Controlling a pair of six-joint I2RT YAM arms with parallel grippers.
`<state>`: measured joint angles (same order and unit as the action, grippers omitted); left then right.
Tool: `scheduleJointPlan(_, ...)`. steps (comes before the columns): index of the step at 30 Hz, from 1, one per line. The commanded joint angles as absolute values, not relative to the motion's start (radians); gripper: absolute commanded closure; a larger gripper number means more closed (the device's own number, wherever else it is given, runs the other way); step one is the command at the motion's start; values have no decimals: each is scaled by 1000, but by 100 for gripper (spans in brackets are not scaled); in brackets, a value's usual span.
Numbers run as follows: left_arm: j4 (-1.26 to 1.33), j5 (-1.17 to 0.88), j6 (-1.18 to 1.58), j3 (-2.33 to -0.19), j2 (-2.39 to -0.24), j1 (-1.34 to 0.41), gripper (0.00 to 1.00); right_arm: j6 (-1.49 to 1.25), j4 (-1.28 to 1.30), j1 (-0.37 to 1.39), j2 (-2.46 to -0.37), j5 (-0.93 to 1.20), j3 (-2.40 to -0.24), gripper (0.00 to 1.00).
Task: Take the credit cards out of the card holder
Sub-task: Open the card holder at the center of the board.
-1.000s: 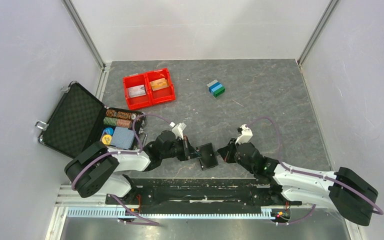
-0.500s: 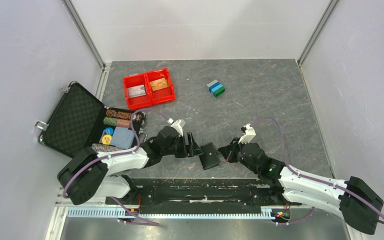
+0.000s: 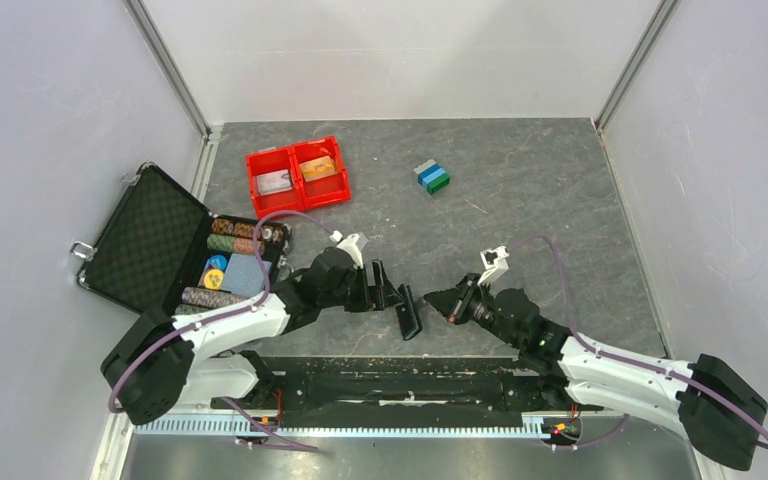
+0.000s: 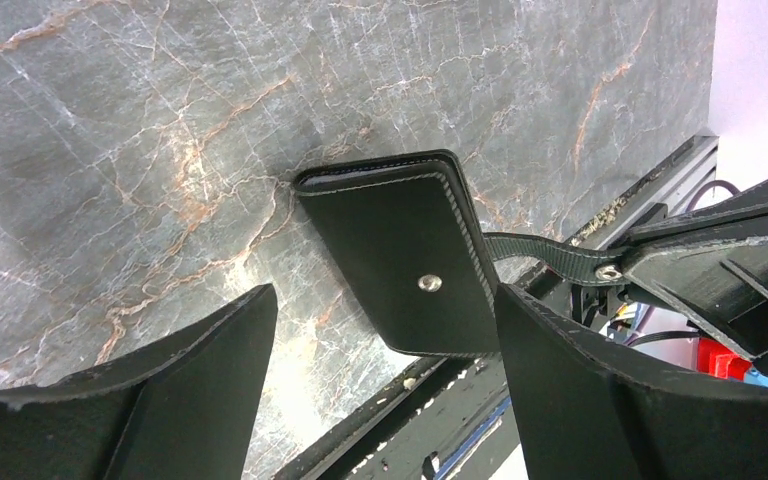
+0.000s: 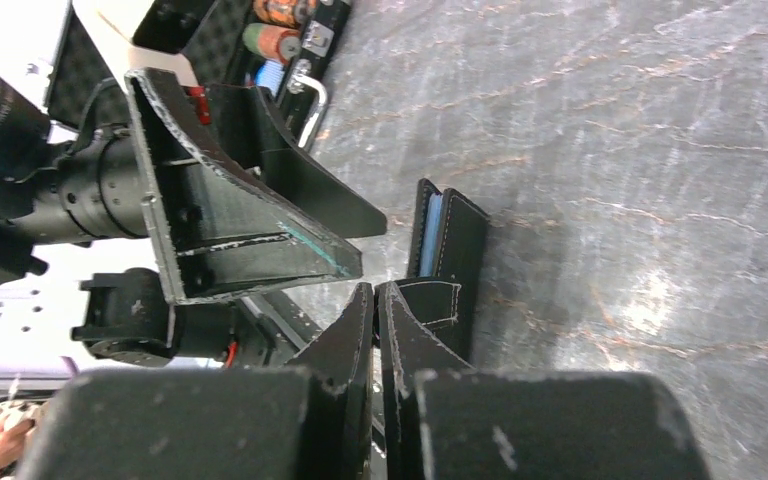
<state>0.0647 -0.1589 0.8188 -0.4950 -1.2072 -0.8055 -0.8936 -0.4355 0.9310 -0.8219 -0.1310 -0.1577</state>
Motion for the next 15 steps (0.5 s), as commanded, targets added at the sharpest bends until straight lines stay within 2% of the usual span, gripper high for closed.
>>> scheduleJointPlan(1, 25, -113, 788, -523, -1152, -808, 14, -925, -583, 928, -831, -89, -147, 100)
scheduleJointPlan(9, -70, -22, 780, -512, -1093, -808, 14, -944, -575, 928, -858, -109, -131, 100)
scheduleJointPlan(15, -109, -22, 760, -513, -1074, -809, 19, -911, -437, 928, -788, -190, -138, 100)
